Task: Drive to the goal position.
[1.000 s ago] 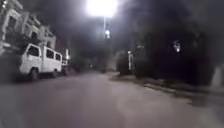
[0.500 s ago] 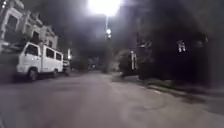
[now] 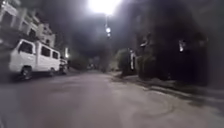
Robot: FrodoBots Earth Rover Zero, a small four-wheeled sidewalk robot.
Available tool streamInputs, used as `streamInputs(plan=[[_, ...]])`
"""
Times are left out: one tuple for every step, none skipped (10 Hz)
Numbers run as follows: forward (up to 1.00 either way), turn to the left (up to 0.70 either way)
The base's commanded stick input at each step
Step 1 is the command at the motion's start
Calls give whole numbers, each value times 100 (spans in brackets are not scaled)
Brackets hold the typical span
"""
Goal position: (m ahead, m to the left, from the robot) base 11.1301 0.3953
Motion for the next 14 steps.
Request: streamInputs(plan=[[70,0],[70,0],[70,-8],[70,-31],[70,-35],[70,-34],[70,0],[70,0],[70,0],[70,0],[70,-19],[70,-35],[70,-35],[70,-35]])
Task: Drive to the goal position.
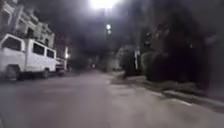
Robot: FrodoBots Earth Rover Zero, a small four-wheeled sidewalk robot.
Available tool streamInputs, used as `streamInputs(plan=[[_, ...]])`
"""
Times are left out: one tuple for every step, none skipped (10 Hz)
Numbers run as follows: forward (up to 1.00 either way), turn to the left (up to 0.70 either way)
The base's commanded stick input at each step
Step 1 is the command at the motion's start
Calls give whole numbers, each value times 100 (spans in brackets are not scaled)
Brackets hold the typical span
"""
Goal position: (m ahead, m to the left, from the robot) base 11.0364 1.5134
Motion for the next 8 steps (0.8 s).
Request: streamInputs(plan=[[70,-22],[70,0],[70,0],[70,-4],[70,-24],[70,-35],[70,-35],[70,-35]])
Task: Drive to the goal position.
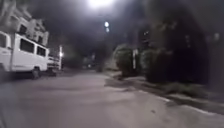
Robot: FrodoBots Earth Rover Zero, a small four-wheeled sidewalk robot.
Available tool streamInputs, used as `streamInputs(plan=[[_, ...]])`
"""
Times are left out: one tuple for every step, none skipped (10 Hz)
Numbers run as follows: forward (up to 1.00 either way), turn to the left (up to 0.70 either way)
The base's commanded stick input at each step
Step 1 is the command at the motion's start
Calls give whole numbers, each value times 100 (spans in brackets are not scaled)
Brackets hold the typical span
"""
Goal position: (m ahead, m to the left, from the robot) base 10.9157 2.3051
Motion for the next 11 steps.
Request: streamInputs(plan=[[70,-35],[70,-35],[70,-24],[70,0],[70,0],[70,0],[70,0],[70,-1],[70,-35],[70,-35],[70,-35]])
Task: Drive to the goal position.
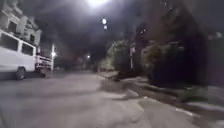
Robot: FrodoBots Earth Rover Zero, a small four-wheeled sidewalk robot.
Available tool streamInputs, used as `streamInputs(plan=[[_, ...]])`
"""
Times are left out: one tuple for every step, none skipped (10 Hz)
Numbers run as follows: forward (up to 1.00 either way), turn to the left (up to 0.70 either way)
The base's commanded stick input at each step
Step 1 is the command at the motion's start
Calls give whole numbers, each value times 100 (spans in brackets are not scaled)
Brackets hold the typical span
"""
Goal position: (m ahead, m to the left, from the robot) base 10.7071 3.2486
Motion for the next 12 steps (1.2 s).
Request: streamInputs(plan=[[70,-35],[70,-35],[70,-29],[70,-9],[70,0],[70,0],[70,0],[70,0],[70,0],[70,0],[70,0],[70,0]])
